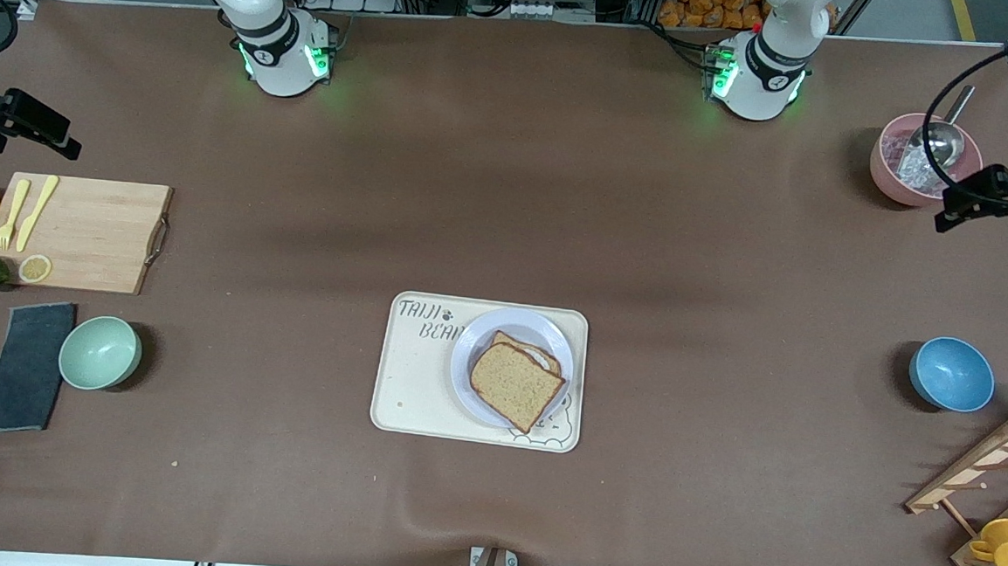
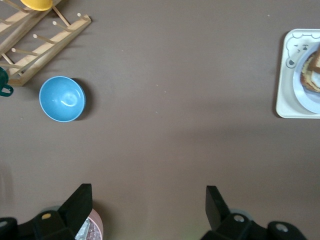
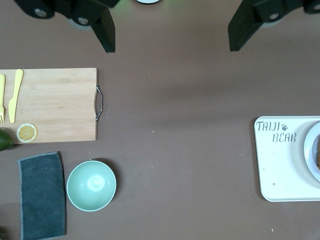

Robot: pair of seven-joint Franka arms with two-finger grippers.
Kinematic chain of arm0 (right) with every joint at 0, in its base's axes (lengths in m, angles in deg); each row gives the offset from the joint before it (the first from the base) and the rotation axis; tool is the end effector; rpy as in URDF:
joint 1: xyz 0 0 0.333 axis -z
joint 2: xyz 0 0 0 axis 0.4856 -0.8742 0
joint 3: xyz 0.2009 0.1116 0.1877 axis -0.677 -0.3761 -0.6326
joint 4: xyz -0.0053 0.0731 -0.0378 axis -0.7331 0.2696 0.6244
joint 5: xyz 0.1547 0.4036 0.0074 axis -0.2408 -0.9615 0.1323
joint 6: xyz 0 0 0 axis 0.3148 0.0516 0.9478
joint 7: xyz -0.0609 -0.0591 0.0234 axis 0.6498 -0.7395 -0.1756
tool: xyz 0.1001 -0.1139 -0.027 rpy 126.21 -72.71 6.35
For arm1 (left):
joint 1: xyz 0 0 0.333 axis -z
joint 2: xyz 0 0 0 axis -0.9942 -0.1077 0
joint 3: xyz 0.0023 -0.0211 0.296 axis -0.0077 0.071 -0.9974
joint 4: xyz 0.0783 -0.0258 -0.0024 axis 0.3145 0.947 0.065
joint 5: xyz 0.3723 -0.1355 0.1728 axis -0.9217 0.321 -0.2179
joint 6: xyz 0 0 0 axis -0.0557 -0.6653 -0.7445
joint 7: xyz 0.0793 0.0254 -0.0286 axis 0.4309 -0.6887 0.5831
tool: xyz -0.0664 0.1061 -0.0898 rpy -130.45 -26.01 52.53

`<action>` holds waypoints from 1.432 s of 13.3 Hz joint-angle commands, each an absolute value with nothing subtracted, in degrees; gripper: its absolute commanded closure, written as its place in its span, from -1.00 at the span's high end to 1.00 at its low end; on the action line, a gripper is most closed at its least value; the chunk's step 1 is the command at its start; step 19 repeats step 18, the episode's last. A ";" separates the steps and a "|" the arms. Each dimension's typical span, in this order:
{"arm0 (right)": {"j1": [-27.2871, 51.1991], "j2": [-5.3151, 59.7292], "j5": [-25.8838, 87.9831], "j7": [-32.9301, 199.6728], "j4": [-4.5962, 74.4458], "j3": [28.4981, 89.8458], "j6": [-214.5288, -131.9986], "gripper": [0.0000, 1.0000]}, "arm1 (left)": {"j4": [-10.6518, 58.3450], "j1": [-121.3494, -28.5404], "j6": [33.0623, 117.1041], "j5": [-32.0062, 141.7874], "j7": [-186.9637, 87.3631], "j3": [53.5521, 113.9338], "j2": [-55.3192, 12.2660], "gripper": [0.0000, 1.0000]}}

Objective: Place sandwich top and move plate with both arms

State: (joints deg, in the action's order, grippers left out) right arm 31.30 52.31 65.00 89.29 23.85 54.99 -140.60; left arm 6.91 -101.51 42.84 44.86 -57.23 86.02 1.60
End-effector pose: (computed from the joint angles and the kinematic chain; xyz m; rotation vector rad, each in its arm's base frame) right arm 0.5703 -0.0267 0.5840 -3.0845 0.1106 0.0906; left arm 0.5968 -0.0223 0.5913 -3.1371 0.1011 0.0074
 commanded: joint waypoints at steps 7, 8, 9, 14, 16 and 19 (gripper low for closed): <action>30.99 51.81 64.47 90.34 22.83 55.13 -139.56 1.00 | 16.78 -80.42 47.39 45.64 -49.22 66.32 8.32 1.00; 31.07 51.81 64.47 90.34 22.74 55.13 -139.56 1.00 | 15.29 -79.52 47.39 45.46 -49.39 65.43 7.18 1.00; 31.08 51.81 64.38 90.34 22.74 55.13 -139.56 1.00 | 14.32 -79.34 47.13 45.63 -49.31 65.59 6.39 1.00; 30.99 51.81 64.47 90.34 22.83 55.13 -139.47 1.00 | 13.87 -78.55 46.52 45.46 -48.25 65.59 6.12 1.00; 31.08 51.81 64.47 90.34 22.83 55.13 -139.47 1.00 | 13.78 -78.54 45.37 45.37 -48.25 65.59 6.12 1.00; 31.08 51.81 64.47 90.34 22.83 55.13 -139.47 1.00 | 13.35 -78.81 45.37 45.29 -48.34 65.59 6.12 1.00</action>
